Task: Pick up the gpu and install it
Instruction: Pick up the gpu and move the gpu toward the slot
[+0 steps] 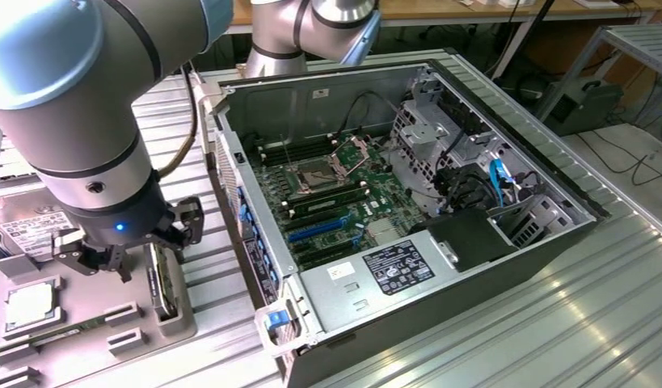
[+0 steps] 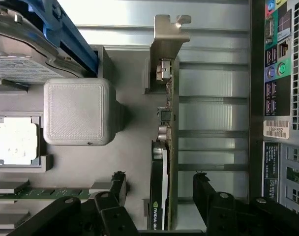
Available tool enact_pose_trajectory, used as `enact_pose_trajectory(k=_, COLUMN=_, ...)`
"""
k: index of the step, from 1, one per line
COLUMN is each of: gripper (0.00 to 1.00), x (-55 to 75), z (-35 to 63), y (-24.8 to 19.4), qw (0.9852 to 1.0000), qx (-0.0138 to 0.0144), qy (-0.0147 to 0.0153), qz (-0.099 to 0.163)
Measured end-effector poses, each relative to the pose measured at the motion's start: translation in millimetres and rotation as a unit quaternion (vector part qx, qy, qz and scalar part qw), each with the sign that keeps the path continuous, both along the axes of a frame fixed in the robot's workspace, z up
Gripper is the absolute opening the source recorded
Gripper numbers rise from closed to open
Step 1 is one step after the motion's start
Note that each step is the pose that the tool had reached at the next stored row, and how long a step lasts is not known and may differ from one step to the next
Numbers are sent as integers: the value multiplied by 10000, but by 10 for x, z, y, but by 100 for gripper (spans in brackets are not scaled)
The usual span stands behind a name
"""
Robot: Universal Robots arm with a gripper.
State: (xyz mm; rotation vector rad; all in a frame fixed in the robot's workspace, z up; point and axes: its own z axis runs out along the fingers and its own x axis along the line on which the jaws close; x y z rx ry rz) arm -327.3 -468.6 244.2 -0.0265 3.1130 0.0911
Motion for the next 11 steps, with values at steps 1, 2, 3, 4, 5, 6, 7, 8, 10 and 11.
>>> enact_pose_trajectory(k=1, gripper=66, x=2, z=-21, y=0, qw=10000, qx=0, qy=0, qz=0)
enact_pose_trajectory(k=2, gripper=66, x=2, z=-35, y=0, qw=10000, qx=0, qy=0, qz=0)
enact_pose_trajectory(k=3, gripper=66, x=3, z=-51, y=0, qw=10000, qx=0, qy=0, qz=0)
enact_pose_trajectory(k=4, gripper=66, x=4, z=-68, y=0, qw=10000, qx=0, qy=-1, qz=0)
enact_pose_trajectory(k=5, gripper=66, x=5, z=-85, y=0, qw=10000, qx=0, qy=-1, qz=0)
enact_pose_trajectory(k=6, gripper=66, x=5, z=-108, y=0, qw=10000, qx=0, qy=0, qz=0)
enact_pose_trajectory(k=7, gripper=66, x=5, z=-127, y=0, qw=10000, qx=0, qy=0, qz=0)
enact_pose_trajectory(k=8, gripper=66, x=5, z=-139, y=0, qw=10000, qx=0, qy=0, qz=0)
enact_pose_trajectory(k=10, gripper=66, x=5, z=-138, y=0, qw=10000, qx=0, qy=0, qz=0)
enact_pose_trajectory(k=11, gripper=66, x=5, z=-138, y=0, qw=10000, qx=0, qy=0, qz=0)
